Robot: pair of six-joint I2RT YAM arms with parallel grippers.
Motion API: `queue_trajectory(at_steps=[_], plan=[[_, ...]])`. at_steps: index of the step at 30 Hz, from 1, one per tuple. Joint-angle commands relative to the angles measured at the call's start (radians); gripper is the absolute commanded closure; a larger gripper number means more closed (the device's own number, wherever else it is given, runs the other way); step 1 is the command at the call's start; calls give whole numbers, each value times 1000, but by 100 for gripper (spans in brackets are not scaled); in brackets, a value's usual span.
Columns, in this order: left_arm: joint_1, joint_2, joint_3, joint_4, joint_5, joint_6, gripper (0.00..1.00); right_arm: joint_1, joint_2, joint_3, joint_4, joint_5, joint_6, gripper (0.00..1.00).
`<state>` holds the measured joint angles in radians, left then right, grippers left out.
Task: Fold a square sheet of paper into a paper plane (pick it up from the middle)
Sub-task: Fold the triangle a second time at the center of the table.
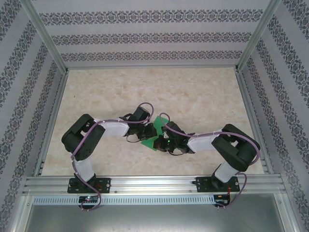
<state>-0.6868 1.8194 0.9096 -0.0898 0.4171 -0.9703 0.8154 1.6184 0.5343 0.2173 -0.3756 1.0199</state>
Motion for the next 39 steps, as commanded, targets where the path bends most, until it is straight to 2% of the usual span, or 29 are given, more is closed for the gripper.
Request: queue_trajectory(at_steps=[1, 23, 39], plan=[[42, -6, -6, -32, -50, 31, 86, -13, 16, -33, -174, 23, -39, 100], [139, 72, 71, -44, -36, 77, 86, -28, 37, -6, -242, -12, -96, 100], [211, 52, 110, -101, -35, 140, 85, -33, 52, 26, -266, -26, -138, 100]])
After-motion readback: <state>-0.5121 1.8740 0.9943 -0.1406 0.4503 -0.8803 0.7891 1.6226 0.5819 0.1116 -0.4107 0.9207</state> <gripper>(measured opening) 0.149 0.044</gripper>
